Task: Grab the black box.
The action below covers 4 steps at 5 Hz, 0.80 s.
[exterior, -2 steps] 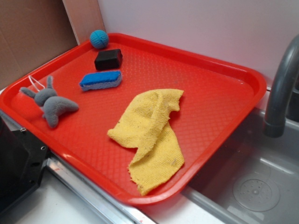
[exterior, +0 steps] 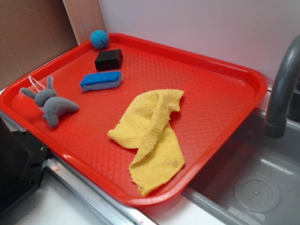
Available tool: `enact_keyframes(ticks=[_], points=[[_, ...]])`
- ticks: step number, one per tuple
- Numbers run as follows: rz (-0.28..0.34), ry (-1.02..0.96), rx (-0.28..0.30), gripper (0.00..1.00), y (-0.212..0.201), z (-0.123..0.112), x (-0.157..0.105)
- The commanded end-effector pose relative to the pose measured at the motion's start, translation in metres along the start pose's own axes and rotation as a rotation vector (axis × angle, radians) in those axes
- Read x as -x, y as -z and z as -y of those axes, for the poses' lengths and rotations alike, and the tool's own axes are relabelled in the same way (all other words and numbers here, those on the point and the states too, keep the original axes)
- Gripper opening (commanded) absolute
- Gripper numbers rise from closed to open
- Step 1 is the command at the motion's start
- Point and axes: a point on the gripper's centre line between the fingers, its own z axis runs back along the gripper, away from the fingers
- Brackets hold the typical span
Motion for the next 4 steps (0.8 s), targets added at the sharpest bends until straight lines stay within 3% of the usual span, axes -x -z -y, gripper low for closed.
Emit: enact_keyframes(ticks=[1,2,3,4], points=[[0.070,-0.421,0.056,1.00,0.023,-0.027,-0.022],[0.115,-0.578,0.012,1.00,0.039,-0.040,-0.040],[0.204,-0.662,-0.010,1.00,0.057,-0.056,-0.060],[0.222,-0.704,-0.034,1.00,0.078,-0.071,-0.075]])
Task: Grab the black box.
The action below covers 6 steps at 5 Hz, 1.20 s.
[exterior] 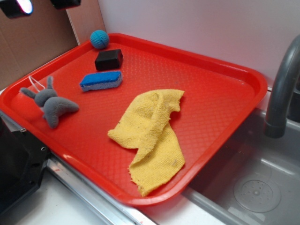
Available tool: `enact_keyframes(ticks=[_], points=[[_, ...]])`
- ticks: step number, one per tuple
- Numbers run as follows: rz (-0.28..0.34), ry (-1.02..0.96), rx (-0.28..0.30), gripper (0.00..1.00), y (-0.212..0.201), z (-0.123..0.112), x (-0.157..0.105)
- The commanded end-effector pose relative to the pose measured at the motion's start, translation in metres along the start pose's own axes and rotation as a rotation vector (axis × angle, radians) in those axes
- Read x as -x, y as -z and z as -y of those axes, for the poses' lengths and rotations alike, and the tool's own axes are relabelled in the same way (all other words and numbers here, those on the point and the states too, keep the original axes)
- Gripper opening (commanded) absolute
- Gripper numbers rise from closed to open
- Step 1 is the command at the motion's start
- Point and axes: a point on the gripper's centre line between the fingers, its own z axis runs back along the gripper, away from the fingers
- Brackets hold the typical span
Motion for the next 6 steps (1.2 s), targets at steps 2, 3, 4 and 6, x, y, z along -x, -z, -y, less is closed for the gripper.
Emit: enact_keyframes(ticks=[2,3,4,6], points=[[0.069,-0.109,-0.074,1.00,0.072,-0.016,-0.063],[0.078,-0.105,-0.092,1.00,0.089,-0.017,-0.079],[0.078,-0.083,-0.088,1.00,0.106,-0.015,-0.093],[0.061,-0.088,-0.087,1.00,0.142,-0.004,-0.110]])
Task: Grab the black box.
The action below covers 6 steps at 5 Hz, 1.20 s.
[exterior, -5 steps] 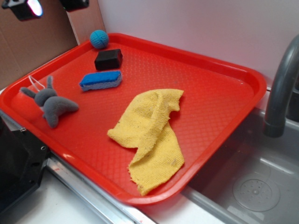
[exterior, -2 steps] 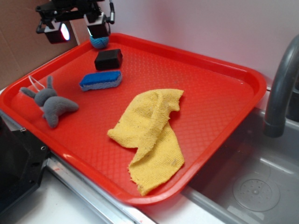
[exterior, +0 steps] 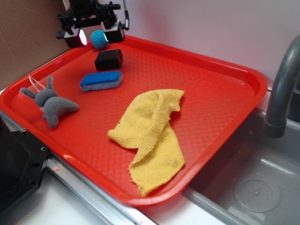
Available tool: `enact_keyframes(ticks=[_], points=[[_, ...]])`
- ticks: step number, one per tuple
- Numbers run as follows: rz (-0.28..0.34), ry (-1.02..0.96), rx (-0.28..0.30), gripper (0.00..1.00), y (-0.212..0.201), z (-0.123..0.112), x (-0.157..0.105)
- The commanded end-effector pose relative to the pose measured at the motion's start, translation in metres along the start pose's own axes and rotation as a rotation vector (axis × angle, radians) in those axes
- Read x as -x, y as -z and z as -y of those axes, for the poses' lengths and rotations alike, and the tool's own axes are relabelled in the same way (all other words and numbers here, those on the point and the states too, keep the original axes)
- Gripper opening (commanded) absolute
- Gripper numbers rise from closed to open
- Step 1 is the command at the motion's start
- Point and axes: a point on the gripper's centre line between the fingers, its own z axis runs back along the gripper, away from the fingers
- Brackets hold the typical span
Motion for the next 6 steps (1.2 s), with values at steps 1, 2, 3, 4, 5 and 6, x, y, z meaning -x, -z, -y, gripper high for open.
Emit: enact_keyframes(ticks=[1,2,3,4,5,6], points=[[0.032,-0.015,0.000,1.00,0.014,0.007,-0.021],[0.009,-0.003,-0.024,1.00,0.026,0.008,-0.013],[-0.002,0.008,-0.048,1.00,0.036,0.006,-0.003],[-0.015,0.006,-0.063,1.00,0.047,0.005,0.005],[-0.027,0.000,-0.070,1.00,0.057,0.002,0.011],[-0.019,-0.017,-0.073,1.00,0.061,0.001,0.014]])
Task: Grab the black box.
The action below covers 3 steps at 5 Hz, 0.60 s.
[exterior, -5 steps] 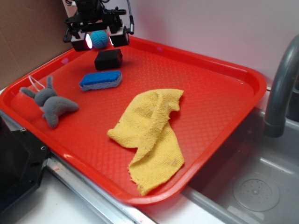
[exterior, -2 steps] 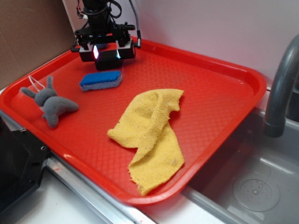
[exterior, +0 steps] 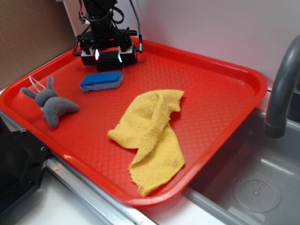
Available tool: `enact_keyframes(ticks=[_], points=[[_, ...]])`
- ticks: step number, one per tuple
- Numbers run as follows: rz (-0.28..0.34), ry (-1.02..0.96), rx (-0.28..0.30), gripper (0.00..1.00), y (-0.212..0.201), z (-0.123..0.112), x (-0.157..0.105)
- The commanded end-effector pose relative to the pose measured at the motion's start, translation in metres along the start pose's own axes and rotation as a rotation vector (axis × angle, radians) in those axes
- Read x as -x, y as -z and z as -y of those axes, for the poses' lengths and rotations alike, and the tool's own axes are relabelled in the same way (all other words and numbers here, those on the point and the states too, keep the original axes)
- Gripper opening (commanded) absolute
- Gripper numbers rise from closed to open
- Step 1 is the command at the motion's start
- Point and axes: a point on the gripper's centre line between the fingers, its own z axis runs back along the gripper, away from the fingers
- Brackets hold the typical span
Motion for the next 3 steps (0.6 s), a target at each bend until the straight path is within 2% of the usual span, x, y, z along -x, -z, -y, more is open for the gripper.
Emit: enact_keyframes(ticks=[1,2,3], points=[[-0.019,-0.041,0.014,0.00,0.000,-0.005,0.010],[-0.067,0.034,-0.033,0.00,-0.031,0.003,0.009],[-0.091,0.063,0.003,0.00,-0.066,0.006,0.011]])
